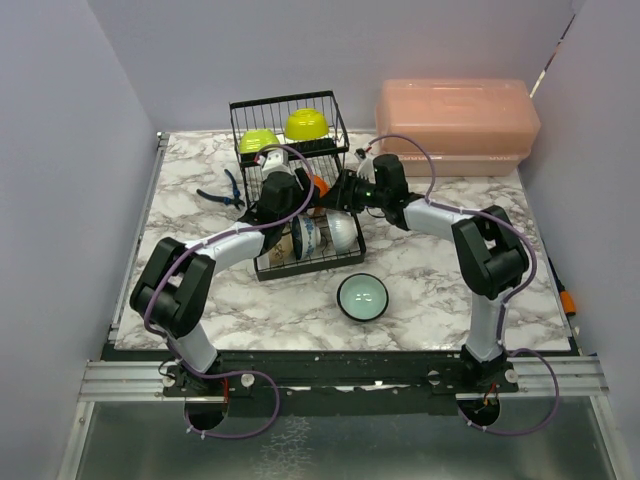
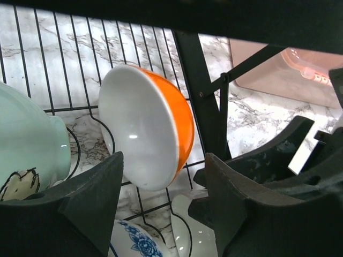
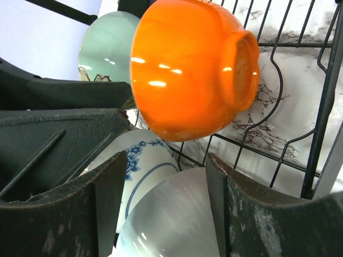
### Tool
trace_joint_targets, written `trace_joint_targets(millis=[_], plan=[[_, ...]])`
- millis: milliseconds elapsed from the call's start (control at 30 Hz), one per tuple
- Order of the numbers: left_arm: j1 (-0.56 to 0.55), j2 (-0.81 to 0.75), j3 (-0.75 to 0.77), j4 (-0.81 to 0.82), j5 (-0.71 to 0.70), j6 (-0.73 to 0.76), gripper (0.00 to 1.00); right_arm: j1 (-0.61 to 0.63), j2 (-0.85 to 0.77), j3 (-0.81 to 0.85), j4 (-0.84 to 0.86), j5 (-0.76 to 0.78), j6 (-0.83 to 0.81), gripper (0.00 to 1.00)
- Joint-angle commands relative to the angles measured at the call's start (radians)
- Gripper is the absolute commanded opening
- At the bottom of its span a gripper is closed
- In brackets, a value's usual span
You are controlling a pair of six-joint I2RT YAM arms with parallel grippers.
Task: Load the bowls into the dish rack
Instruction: Place the bowl in the dish rack.
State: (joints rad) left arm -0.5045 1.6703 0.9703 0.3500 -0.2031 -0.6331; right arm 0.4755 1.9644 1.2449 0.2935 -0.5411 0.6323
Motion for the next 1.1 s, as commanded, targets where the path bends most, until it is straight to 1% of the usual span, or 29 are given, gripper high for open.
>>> trace_joint_targets(millis=[0,100,167,267,333,467,533,600,667,833,1067], plan=[[-0.005,0.014,-0.005,-0.013,0.071,0.038,0.61,0.000,0.040,0.035,0.003,-0.062,0.007,0.61],[-0.005,0.038,0.015,-0.011,0.105,0.042,0.59,0.000,0.047,0.042,0.018,-0.090,0.002,0.58],[-0.005,0.052,0.026,-0.009,0.109,0.035,0.58,0.000,0.051,0.049,0.016,-0.099,-0.006,0.58],[-0.005,0.077,0.050,-0.008,0.107,0.023,0.53,0.000,0.040,0.046,0.011,-0.098,-0.015,0.58],[-0.005,0.087,0.061,-0.018,0.093,0.012,0.51,0.000,0.020,0.036,0.004,-0.085,-0.022,0.58],[-0.005,0.069,0.058,-0.053,0.038,0.008,0.50,0.000,-0.045,0.009,-0.032,-0.034,-0.055,0.60],[-0.005,0.043,0.049,-0.083,-0.011,0.016,0.52,0.000,-0.086,-0.004,-0.069,-0.002,-0.079,0.62],[-0.004,0.008,0.036,-0.114,-0.055,0.028,0.56,0.000,-0.132,-0.019,-0.100,0.037,-0.098,0.64],[-0.005,-0.031,0.017,-0.126,-0.068,0.046,0.59,0.000,-0.177,-0.035,-0.137,0.076,-0.119,0.66],[-0.005,-0.143,-0.060,-0.136,-0.017,0.059,0.62,-0.014,-0.286,-0.083,-0.203,0.127,-0.134,0.72],[-0.023,-0.306,-0.173,-0.136,0.100,0.030,0.62,-0.072,-0.380,-0.189,-0.228,0.048,-0.101,0.72]])
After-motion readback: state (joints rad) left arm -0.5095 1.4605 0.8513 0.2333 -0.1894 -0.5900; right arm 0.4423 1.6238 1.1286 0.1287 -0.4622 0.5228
